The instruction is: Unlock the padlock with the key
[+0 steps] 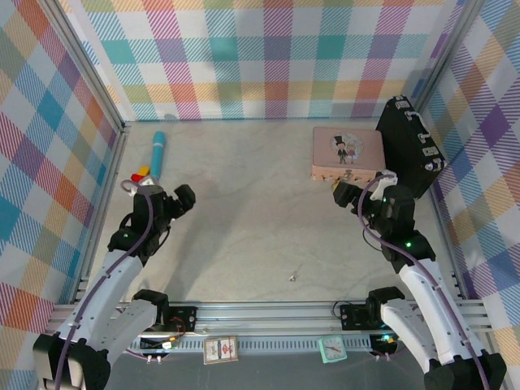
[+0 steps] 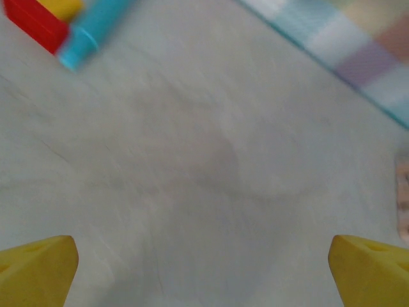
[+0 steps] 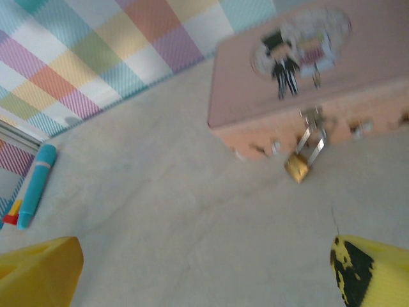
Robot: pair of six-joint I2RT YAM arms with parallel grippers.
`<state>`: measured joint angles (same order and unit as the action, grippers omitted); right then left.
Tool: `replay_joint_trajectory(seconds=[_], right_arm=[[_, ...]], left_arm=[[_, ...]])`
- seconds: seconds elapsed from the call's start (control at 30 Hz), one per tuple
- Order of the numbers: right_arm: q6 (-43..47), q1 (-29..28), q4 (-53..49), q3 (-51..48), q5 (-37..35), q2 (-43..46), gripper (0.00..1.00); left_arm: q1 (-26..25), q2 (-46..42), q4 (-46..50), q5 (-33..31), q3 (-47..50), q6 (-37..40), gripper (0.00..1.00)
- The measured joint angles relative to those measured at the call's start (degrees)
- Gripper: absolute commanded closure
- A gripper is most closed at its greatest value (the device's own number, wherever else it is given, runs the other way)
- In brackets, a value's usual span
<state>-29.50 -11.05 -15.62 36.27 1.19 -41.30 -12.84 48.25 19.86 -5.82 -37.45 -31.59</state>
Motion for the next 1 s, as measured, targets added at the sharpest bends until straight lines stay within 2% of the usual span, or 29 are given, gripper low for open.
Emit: replay_joint_trajectory(seconds=[0.07,0.13,0.27,0.43,0.57,0.67,0.9,1.0], right_arm=[[-1.62,0.00,-3.72,0.00,1.36,0.24,0.01],[-2.75,0.00,-7.06,0.00,3.02,0.26,0.01],[-5.49,-0.02,-14.12,0.00,6.80,0.33,0.02],[-11.89,-3.04,-17.55,-3.23,10.05,4.61,0.08],[-18.32,-9.99,-19.41,-7.34,10.21,7.78,0.17],[-23.26,-15.58,-20.11,-9.44,9.33,7.41,0.26],[-37.20,-32.33,-20.57,-12.50,2.32,2.19,0.36],[-43.12,-39.17,-18.80,-12.55,-0.72,-3.06,0.41]], left_arm=[[-2.47,-0.17,0.63,4.15,0.52,0.61,0.00],[-6.58,-0.66,0.98,5.64,0.52,1.33,0.00],[-16.22,-0.42,0.90,6.43,0.52,2.89,0.00],[-23.89,3.10,0.63,5.51,0.52,5.31,0.00],[-28.13,5.57,0.52,3.41,0.57,8.28,0.00],[-29.27,5.60,-0.59,1.68,1.42,9.88,0.00],[-29.94,3.74,-3.96,-2.27,7.17,12.76,0.00],[-30.05,2.27,-5.11,-4.09,7.93,13.31,0.00]])
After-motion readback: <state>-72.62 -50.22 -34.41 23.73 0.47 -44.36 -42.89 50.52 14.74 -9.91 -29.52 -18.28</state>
